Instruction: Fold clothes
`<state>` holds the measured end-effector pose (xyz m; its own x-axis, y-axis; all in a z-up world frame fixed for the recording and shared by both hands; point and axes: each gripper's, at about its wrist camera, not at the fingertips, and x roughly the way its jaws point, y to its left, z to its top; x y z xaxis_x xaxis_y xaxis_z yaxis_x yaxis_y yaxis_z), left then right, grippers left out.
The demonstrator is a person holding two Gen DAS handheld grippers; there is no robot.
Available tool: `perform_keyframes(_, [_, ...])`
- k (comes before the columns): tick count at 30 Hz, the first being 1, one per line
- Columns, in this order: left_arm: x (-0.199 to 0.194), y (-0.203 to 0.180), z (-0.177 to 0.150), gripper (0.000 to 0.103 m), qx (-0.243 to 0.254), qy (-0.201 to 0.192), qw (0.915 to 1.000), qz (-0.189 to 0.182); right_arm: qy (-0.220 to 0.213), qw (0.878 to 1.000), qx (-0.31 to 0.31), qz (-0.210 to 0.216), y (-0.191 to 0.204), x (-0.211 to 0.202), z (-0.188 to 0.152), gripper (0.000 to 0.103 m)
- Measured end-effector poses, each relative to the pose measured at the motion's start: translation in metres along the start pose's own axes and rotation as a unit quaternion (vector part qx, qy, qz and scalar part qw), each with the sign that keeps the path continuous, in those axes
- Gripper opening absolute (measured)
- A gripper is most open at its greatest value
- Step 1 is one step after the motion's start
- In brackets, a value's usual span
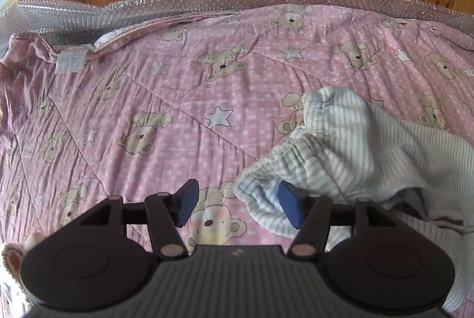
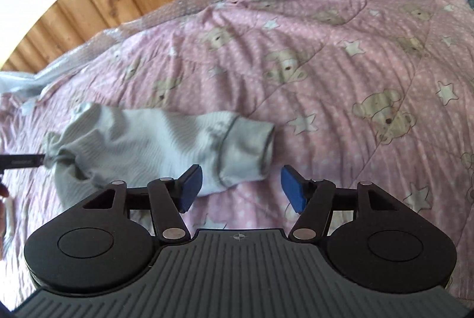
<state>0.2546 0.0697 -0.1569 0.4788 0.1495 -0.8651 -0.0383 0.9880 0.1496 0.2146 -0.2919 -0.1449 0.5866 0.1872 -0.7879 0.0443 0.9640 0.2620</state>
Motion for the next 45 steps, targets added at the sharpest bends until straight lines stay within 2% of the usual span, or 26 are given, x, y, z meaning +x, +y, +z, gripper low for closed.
perform_keyframes(1, [0.003, -0.002, 0.001, 0.052, -0.001, 0.001, 1.0000, -0.004, 0.011, 1.000, -0.014, 0.009, 0.002, 0.008, 0.006, 0.051])
perform_keyframes(2, [0.003, -0.003, 0.002, 0.027, -0.003, -0.002, 1.0000, -0.007, 0.025, 0.999, -0.030, 0.022, 0.005, 0.015, 0.012, 0.011])
perform_keyframes(3, [-0.001, -0.003, 0.002, 0.014, -0.009, -0.007, 0.9999, -0.011, 0.012, 0.998, -0.057, 0.023, 0.009, 0.012, 0.019, 0.007])
perform_keyframes(5, [-0.008, -0.004, 0.003, 0.014, -0.020, -0.015, 0.9995, -0.020, -0.025, 0.993, -0.116, 0.020, 0.020, 0.003, 0.035, 0.006])
perform_keyframes(7, [-0.010, -0.003, 0.003, 0.014, -0.025, -0.014, 0.9992, -0.029, -0.077, 0.991, -0.112, -0.008, 0.016, -0.010, 0.061, 0.006])
perform_keyframes(8, [-0.007, -0.003, 0.003, 0.014, -0.024, -0.005, 0.9992, -0.033, -0.068, 0.993, -0.093, -0.009, 0.010, -0.006, 0.069, 0.007])
perform_keyframes(11, [-0.001, -0.001, -0.001, 0.014, -0.022, 0.010, 0.9989, -0.039, -0.023, 0.999, -0.027, -0.006, -0.013, 0.013, 0.090, 0.046])
perform_keyframes(13, [-0.001, 0.004, -0.002, 0.016, -0.038, 0.010, 0.9980, -0.051, -0.024, 0.999, -0.019, 0.020, -0.008, -0.001, 0.072, 0.044])
perform_keyframes(15, [0.000, 0.013, -0.002, 0.020, -0.069, 0.008, 0.9953, -0.068, -0.028, 0.998, -0.014, 0.047, -0.001, -0.016, 0.052, 0.054])
perform_keyframes(17, [0.004, 0.020, -0.001, 0.029, -0.098, 0.007, 0.9918, -0.082, -0.011, 0.993, -0.017, 0.115, 0.017, -0.017, 0.018, 0.057])
perform_keyframes(20, [0.013, 0.018, 0.005, 0.043, -0.111, 0.010, 0.9895, -0.092, 0.030, 0.980, -0.080, 0.182, 0.062, -0.004, -0.034, 0.076])
perform_keyframes(22, [0.015, 0.012, 0.008, 0.043, -0.099, 0.007, 0.9912, -0.088, 0.036, 0.975, -0.116, 0.184, 0.079, -0.003, -0.046, 0.077])
perform_keyframes(23, [0.014, 0.010, 0.010, 0.030, -0.096, 0.006, 0.9913, -0.089, 0.036, 0.975, -0.118, 0.183, 0.078, -0.009, -0.041, 0.075])
perform_keyframes(24, [0.012, 0.011, 0.011, 0.014, -0.098, 0.007, 0.9906, -0.095, 0.037, 0.975, -0.120, 0.182, 0.078, -0.016, -0.035, 0.063])
perform_keyframes(25, [0.009, 0.012, 0.012, 0.013, -0.101, 0.006, 0.9900, -0.098, 0.038, 0.975, -0.123, 0.181, 0.077, -0.022, -0.030, 0.050])
perform_keyframes(26, [0.001, 0.015, 0.013, 0.013, -0.109, 0.010, 0.9888, -0.101, 0.038, 0.975, -0.125, 0.180, 0.076, -0.028, -0.024, 0.020])
perform_keyframes(29, [-0.035, 0.032, 0.014, 0.012, -0.153, 0.042, 0.9778, -0.137, 0.040, 0.975, -0.131, 0.177, 0.074, -0.047, -0.008, 0.013])
perform_keyframes(31, [-0.066, 0.047, 0.008, 0.013, -0.180, 0.066, 0.9669, -0.169, 0.041, 0.974, -0.136, 0.175, 0.072, -0.060, 0.003, 0.013])
perform_keyframes(34, [-0.091, 0.051, -0.016, 0.013, -0.166, 0.078, 0.9696, -0.162, 0.023, 0.975, -0.160, 0.154, 0.064, -0.093, 0.025, 0.019])
perform_keyframes(35, [-0.081, 0.053, -0.030, 0.013, -0.167, 0.088, 0.9703, -0.152, 0.006, 0.976, -0.159, 0.147, 0.063, -0.100, 0.029, 0.043])
perform_keyframes(36, [-0.071, 0.054, -0.044, 0.014, -0.167, 0.099, 0.9707, -0.141, -0.013, 0.978, -0.158, 0.137, 0.061, -0.103, 0.029, 0.077])
perform_keyframes(37, [-0.061, 0.056, -0.057, 0.014, -0.168, 0.109, 0.9710, -0.131, -0.015, 0.977, -0.160, 0.137, 0.060, -0.097, 0.025, 0.090])
perform_keyframes(38, [-0.050, 0.057, -0.071, 0.014, -0.168, 0.120, 0.9710, -0.120, 0.000, 0.982, -0.141, 0.124, 0.054, -0.087, 0.018, 0.090])
perform_keyframes(39, [-0.040, 0.058, -0.085, 0.015, -0.169, 0.131, 0.9709, -0.110, 0.017, 0.987, -0.118, 0.108, 0.047, -0.077, 0.011, 0.078])
perform_keyframes(41, [-0.035, 0.066, -0.104, 0.017, -0.191, 0.123, 0.9667, -0.119, 0.046, 0.993, -0.062, 0.095, 0.031, -0.063, -0.007, 0.070])
perform_keyframes(45, [-0.040, 0.066, -0.112, 0.020, -0.183, 0.097, 0.9703, -0.125, 0.075, 0.989, 0.034, 0.120, 0.006, -0.047, -0.056, 0.069])
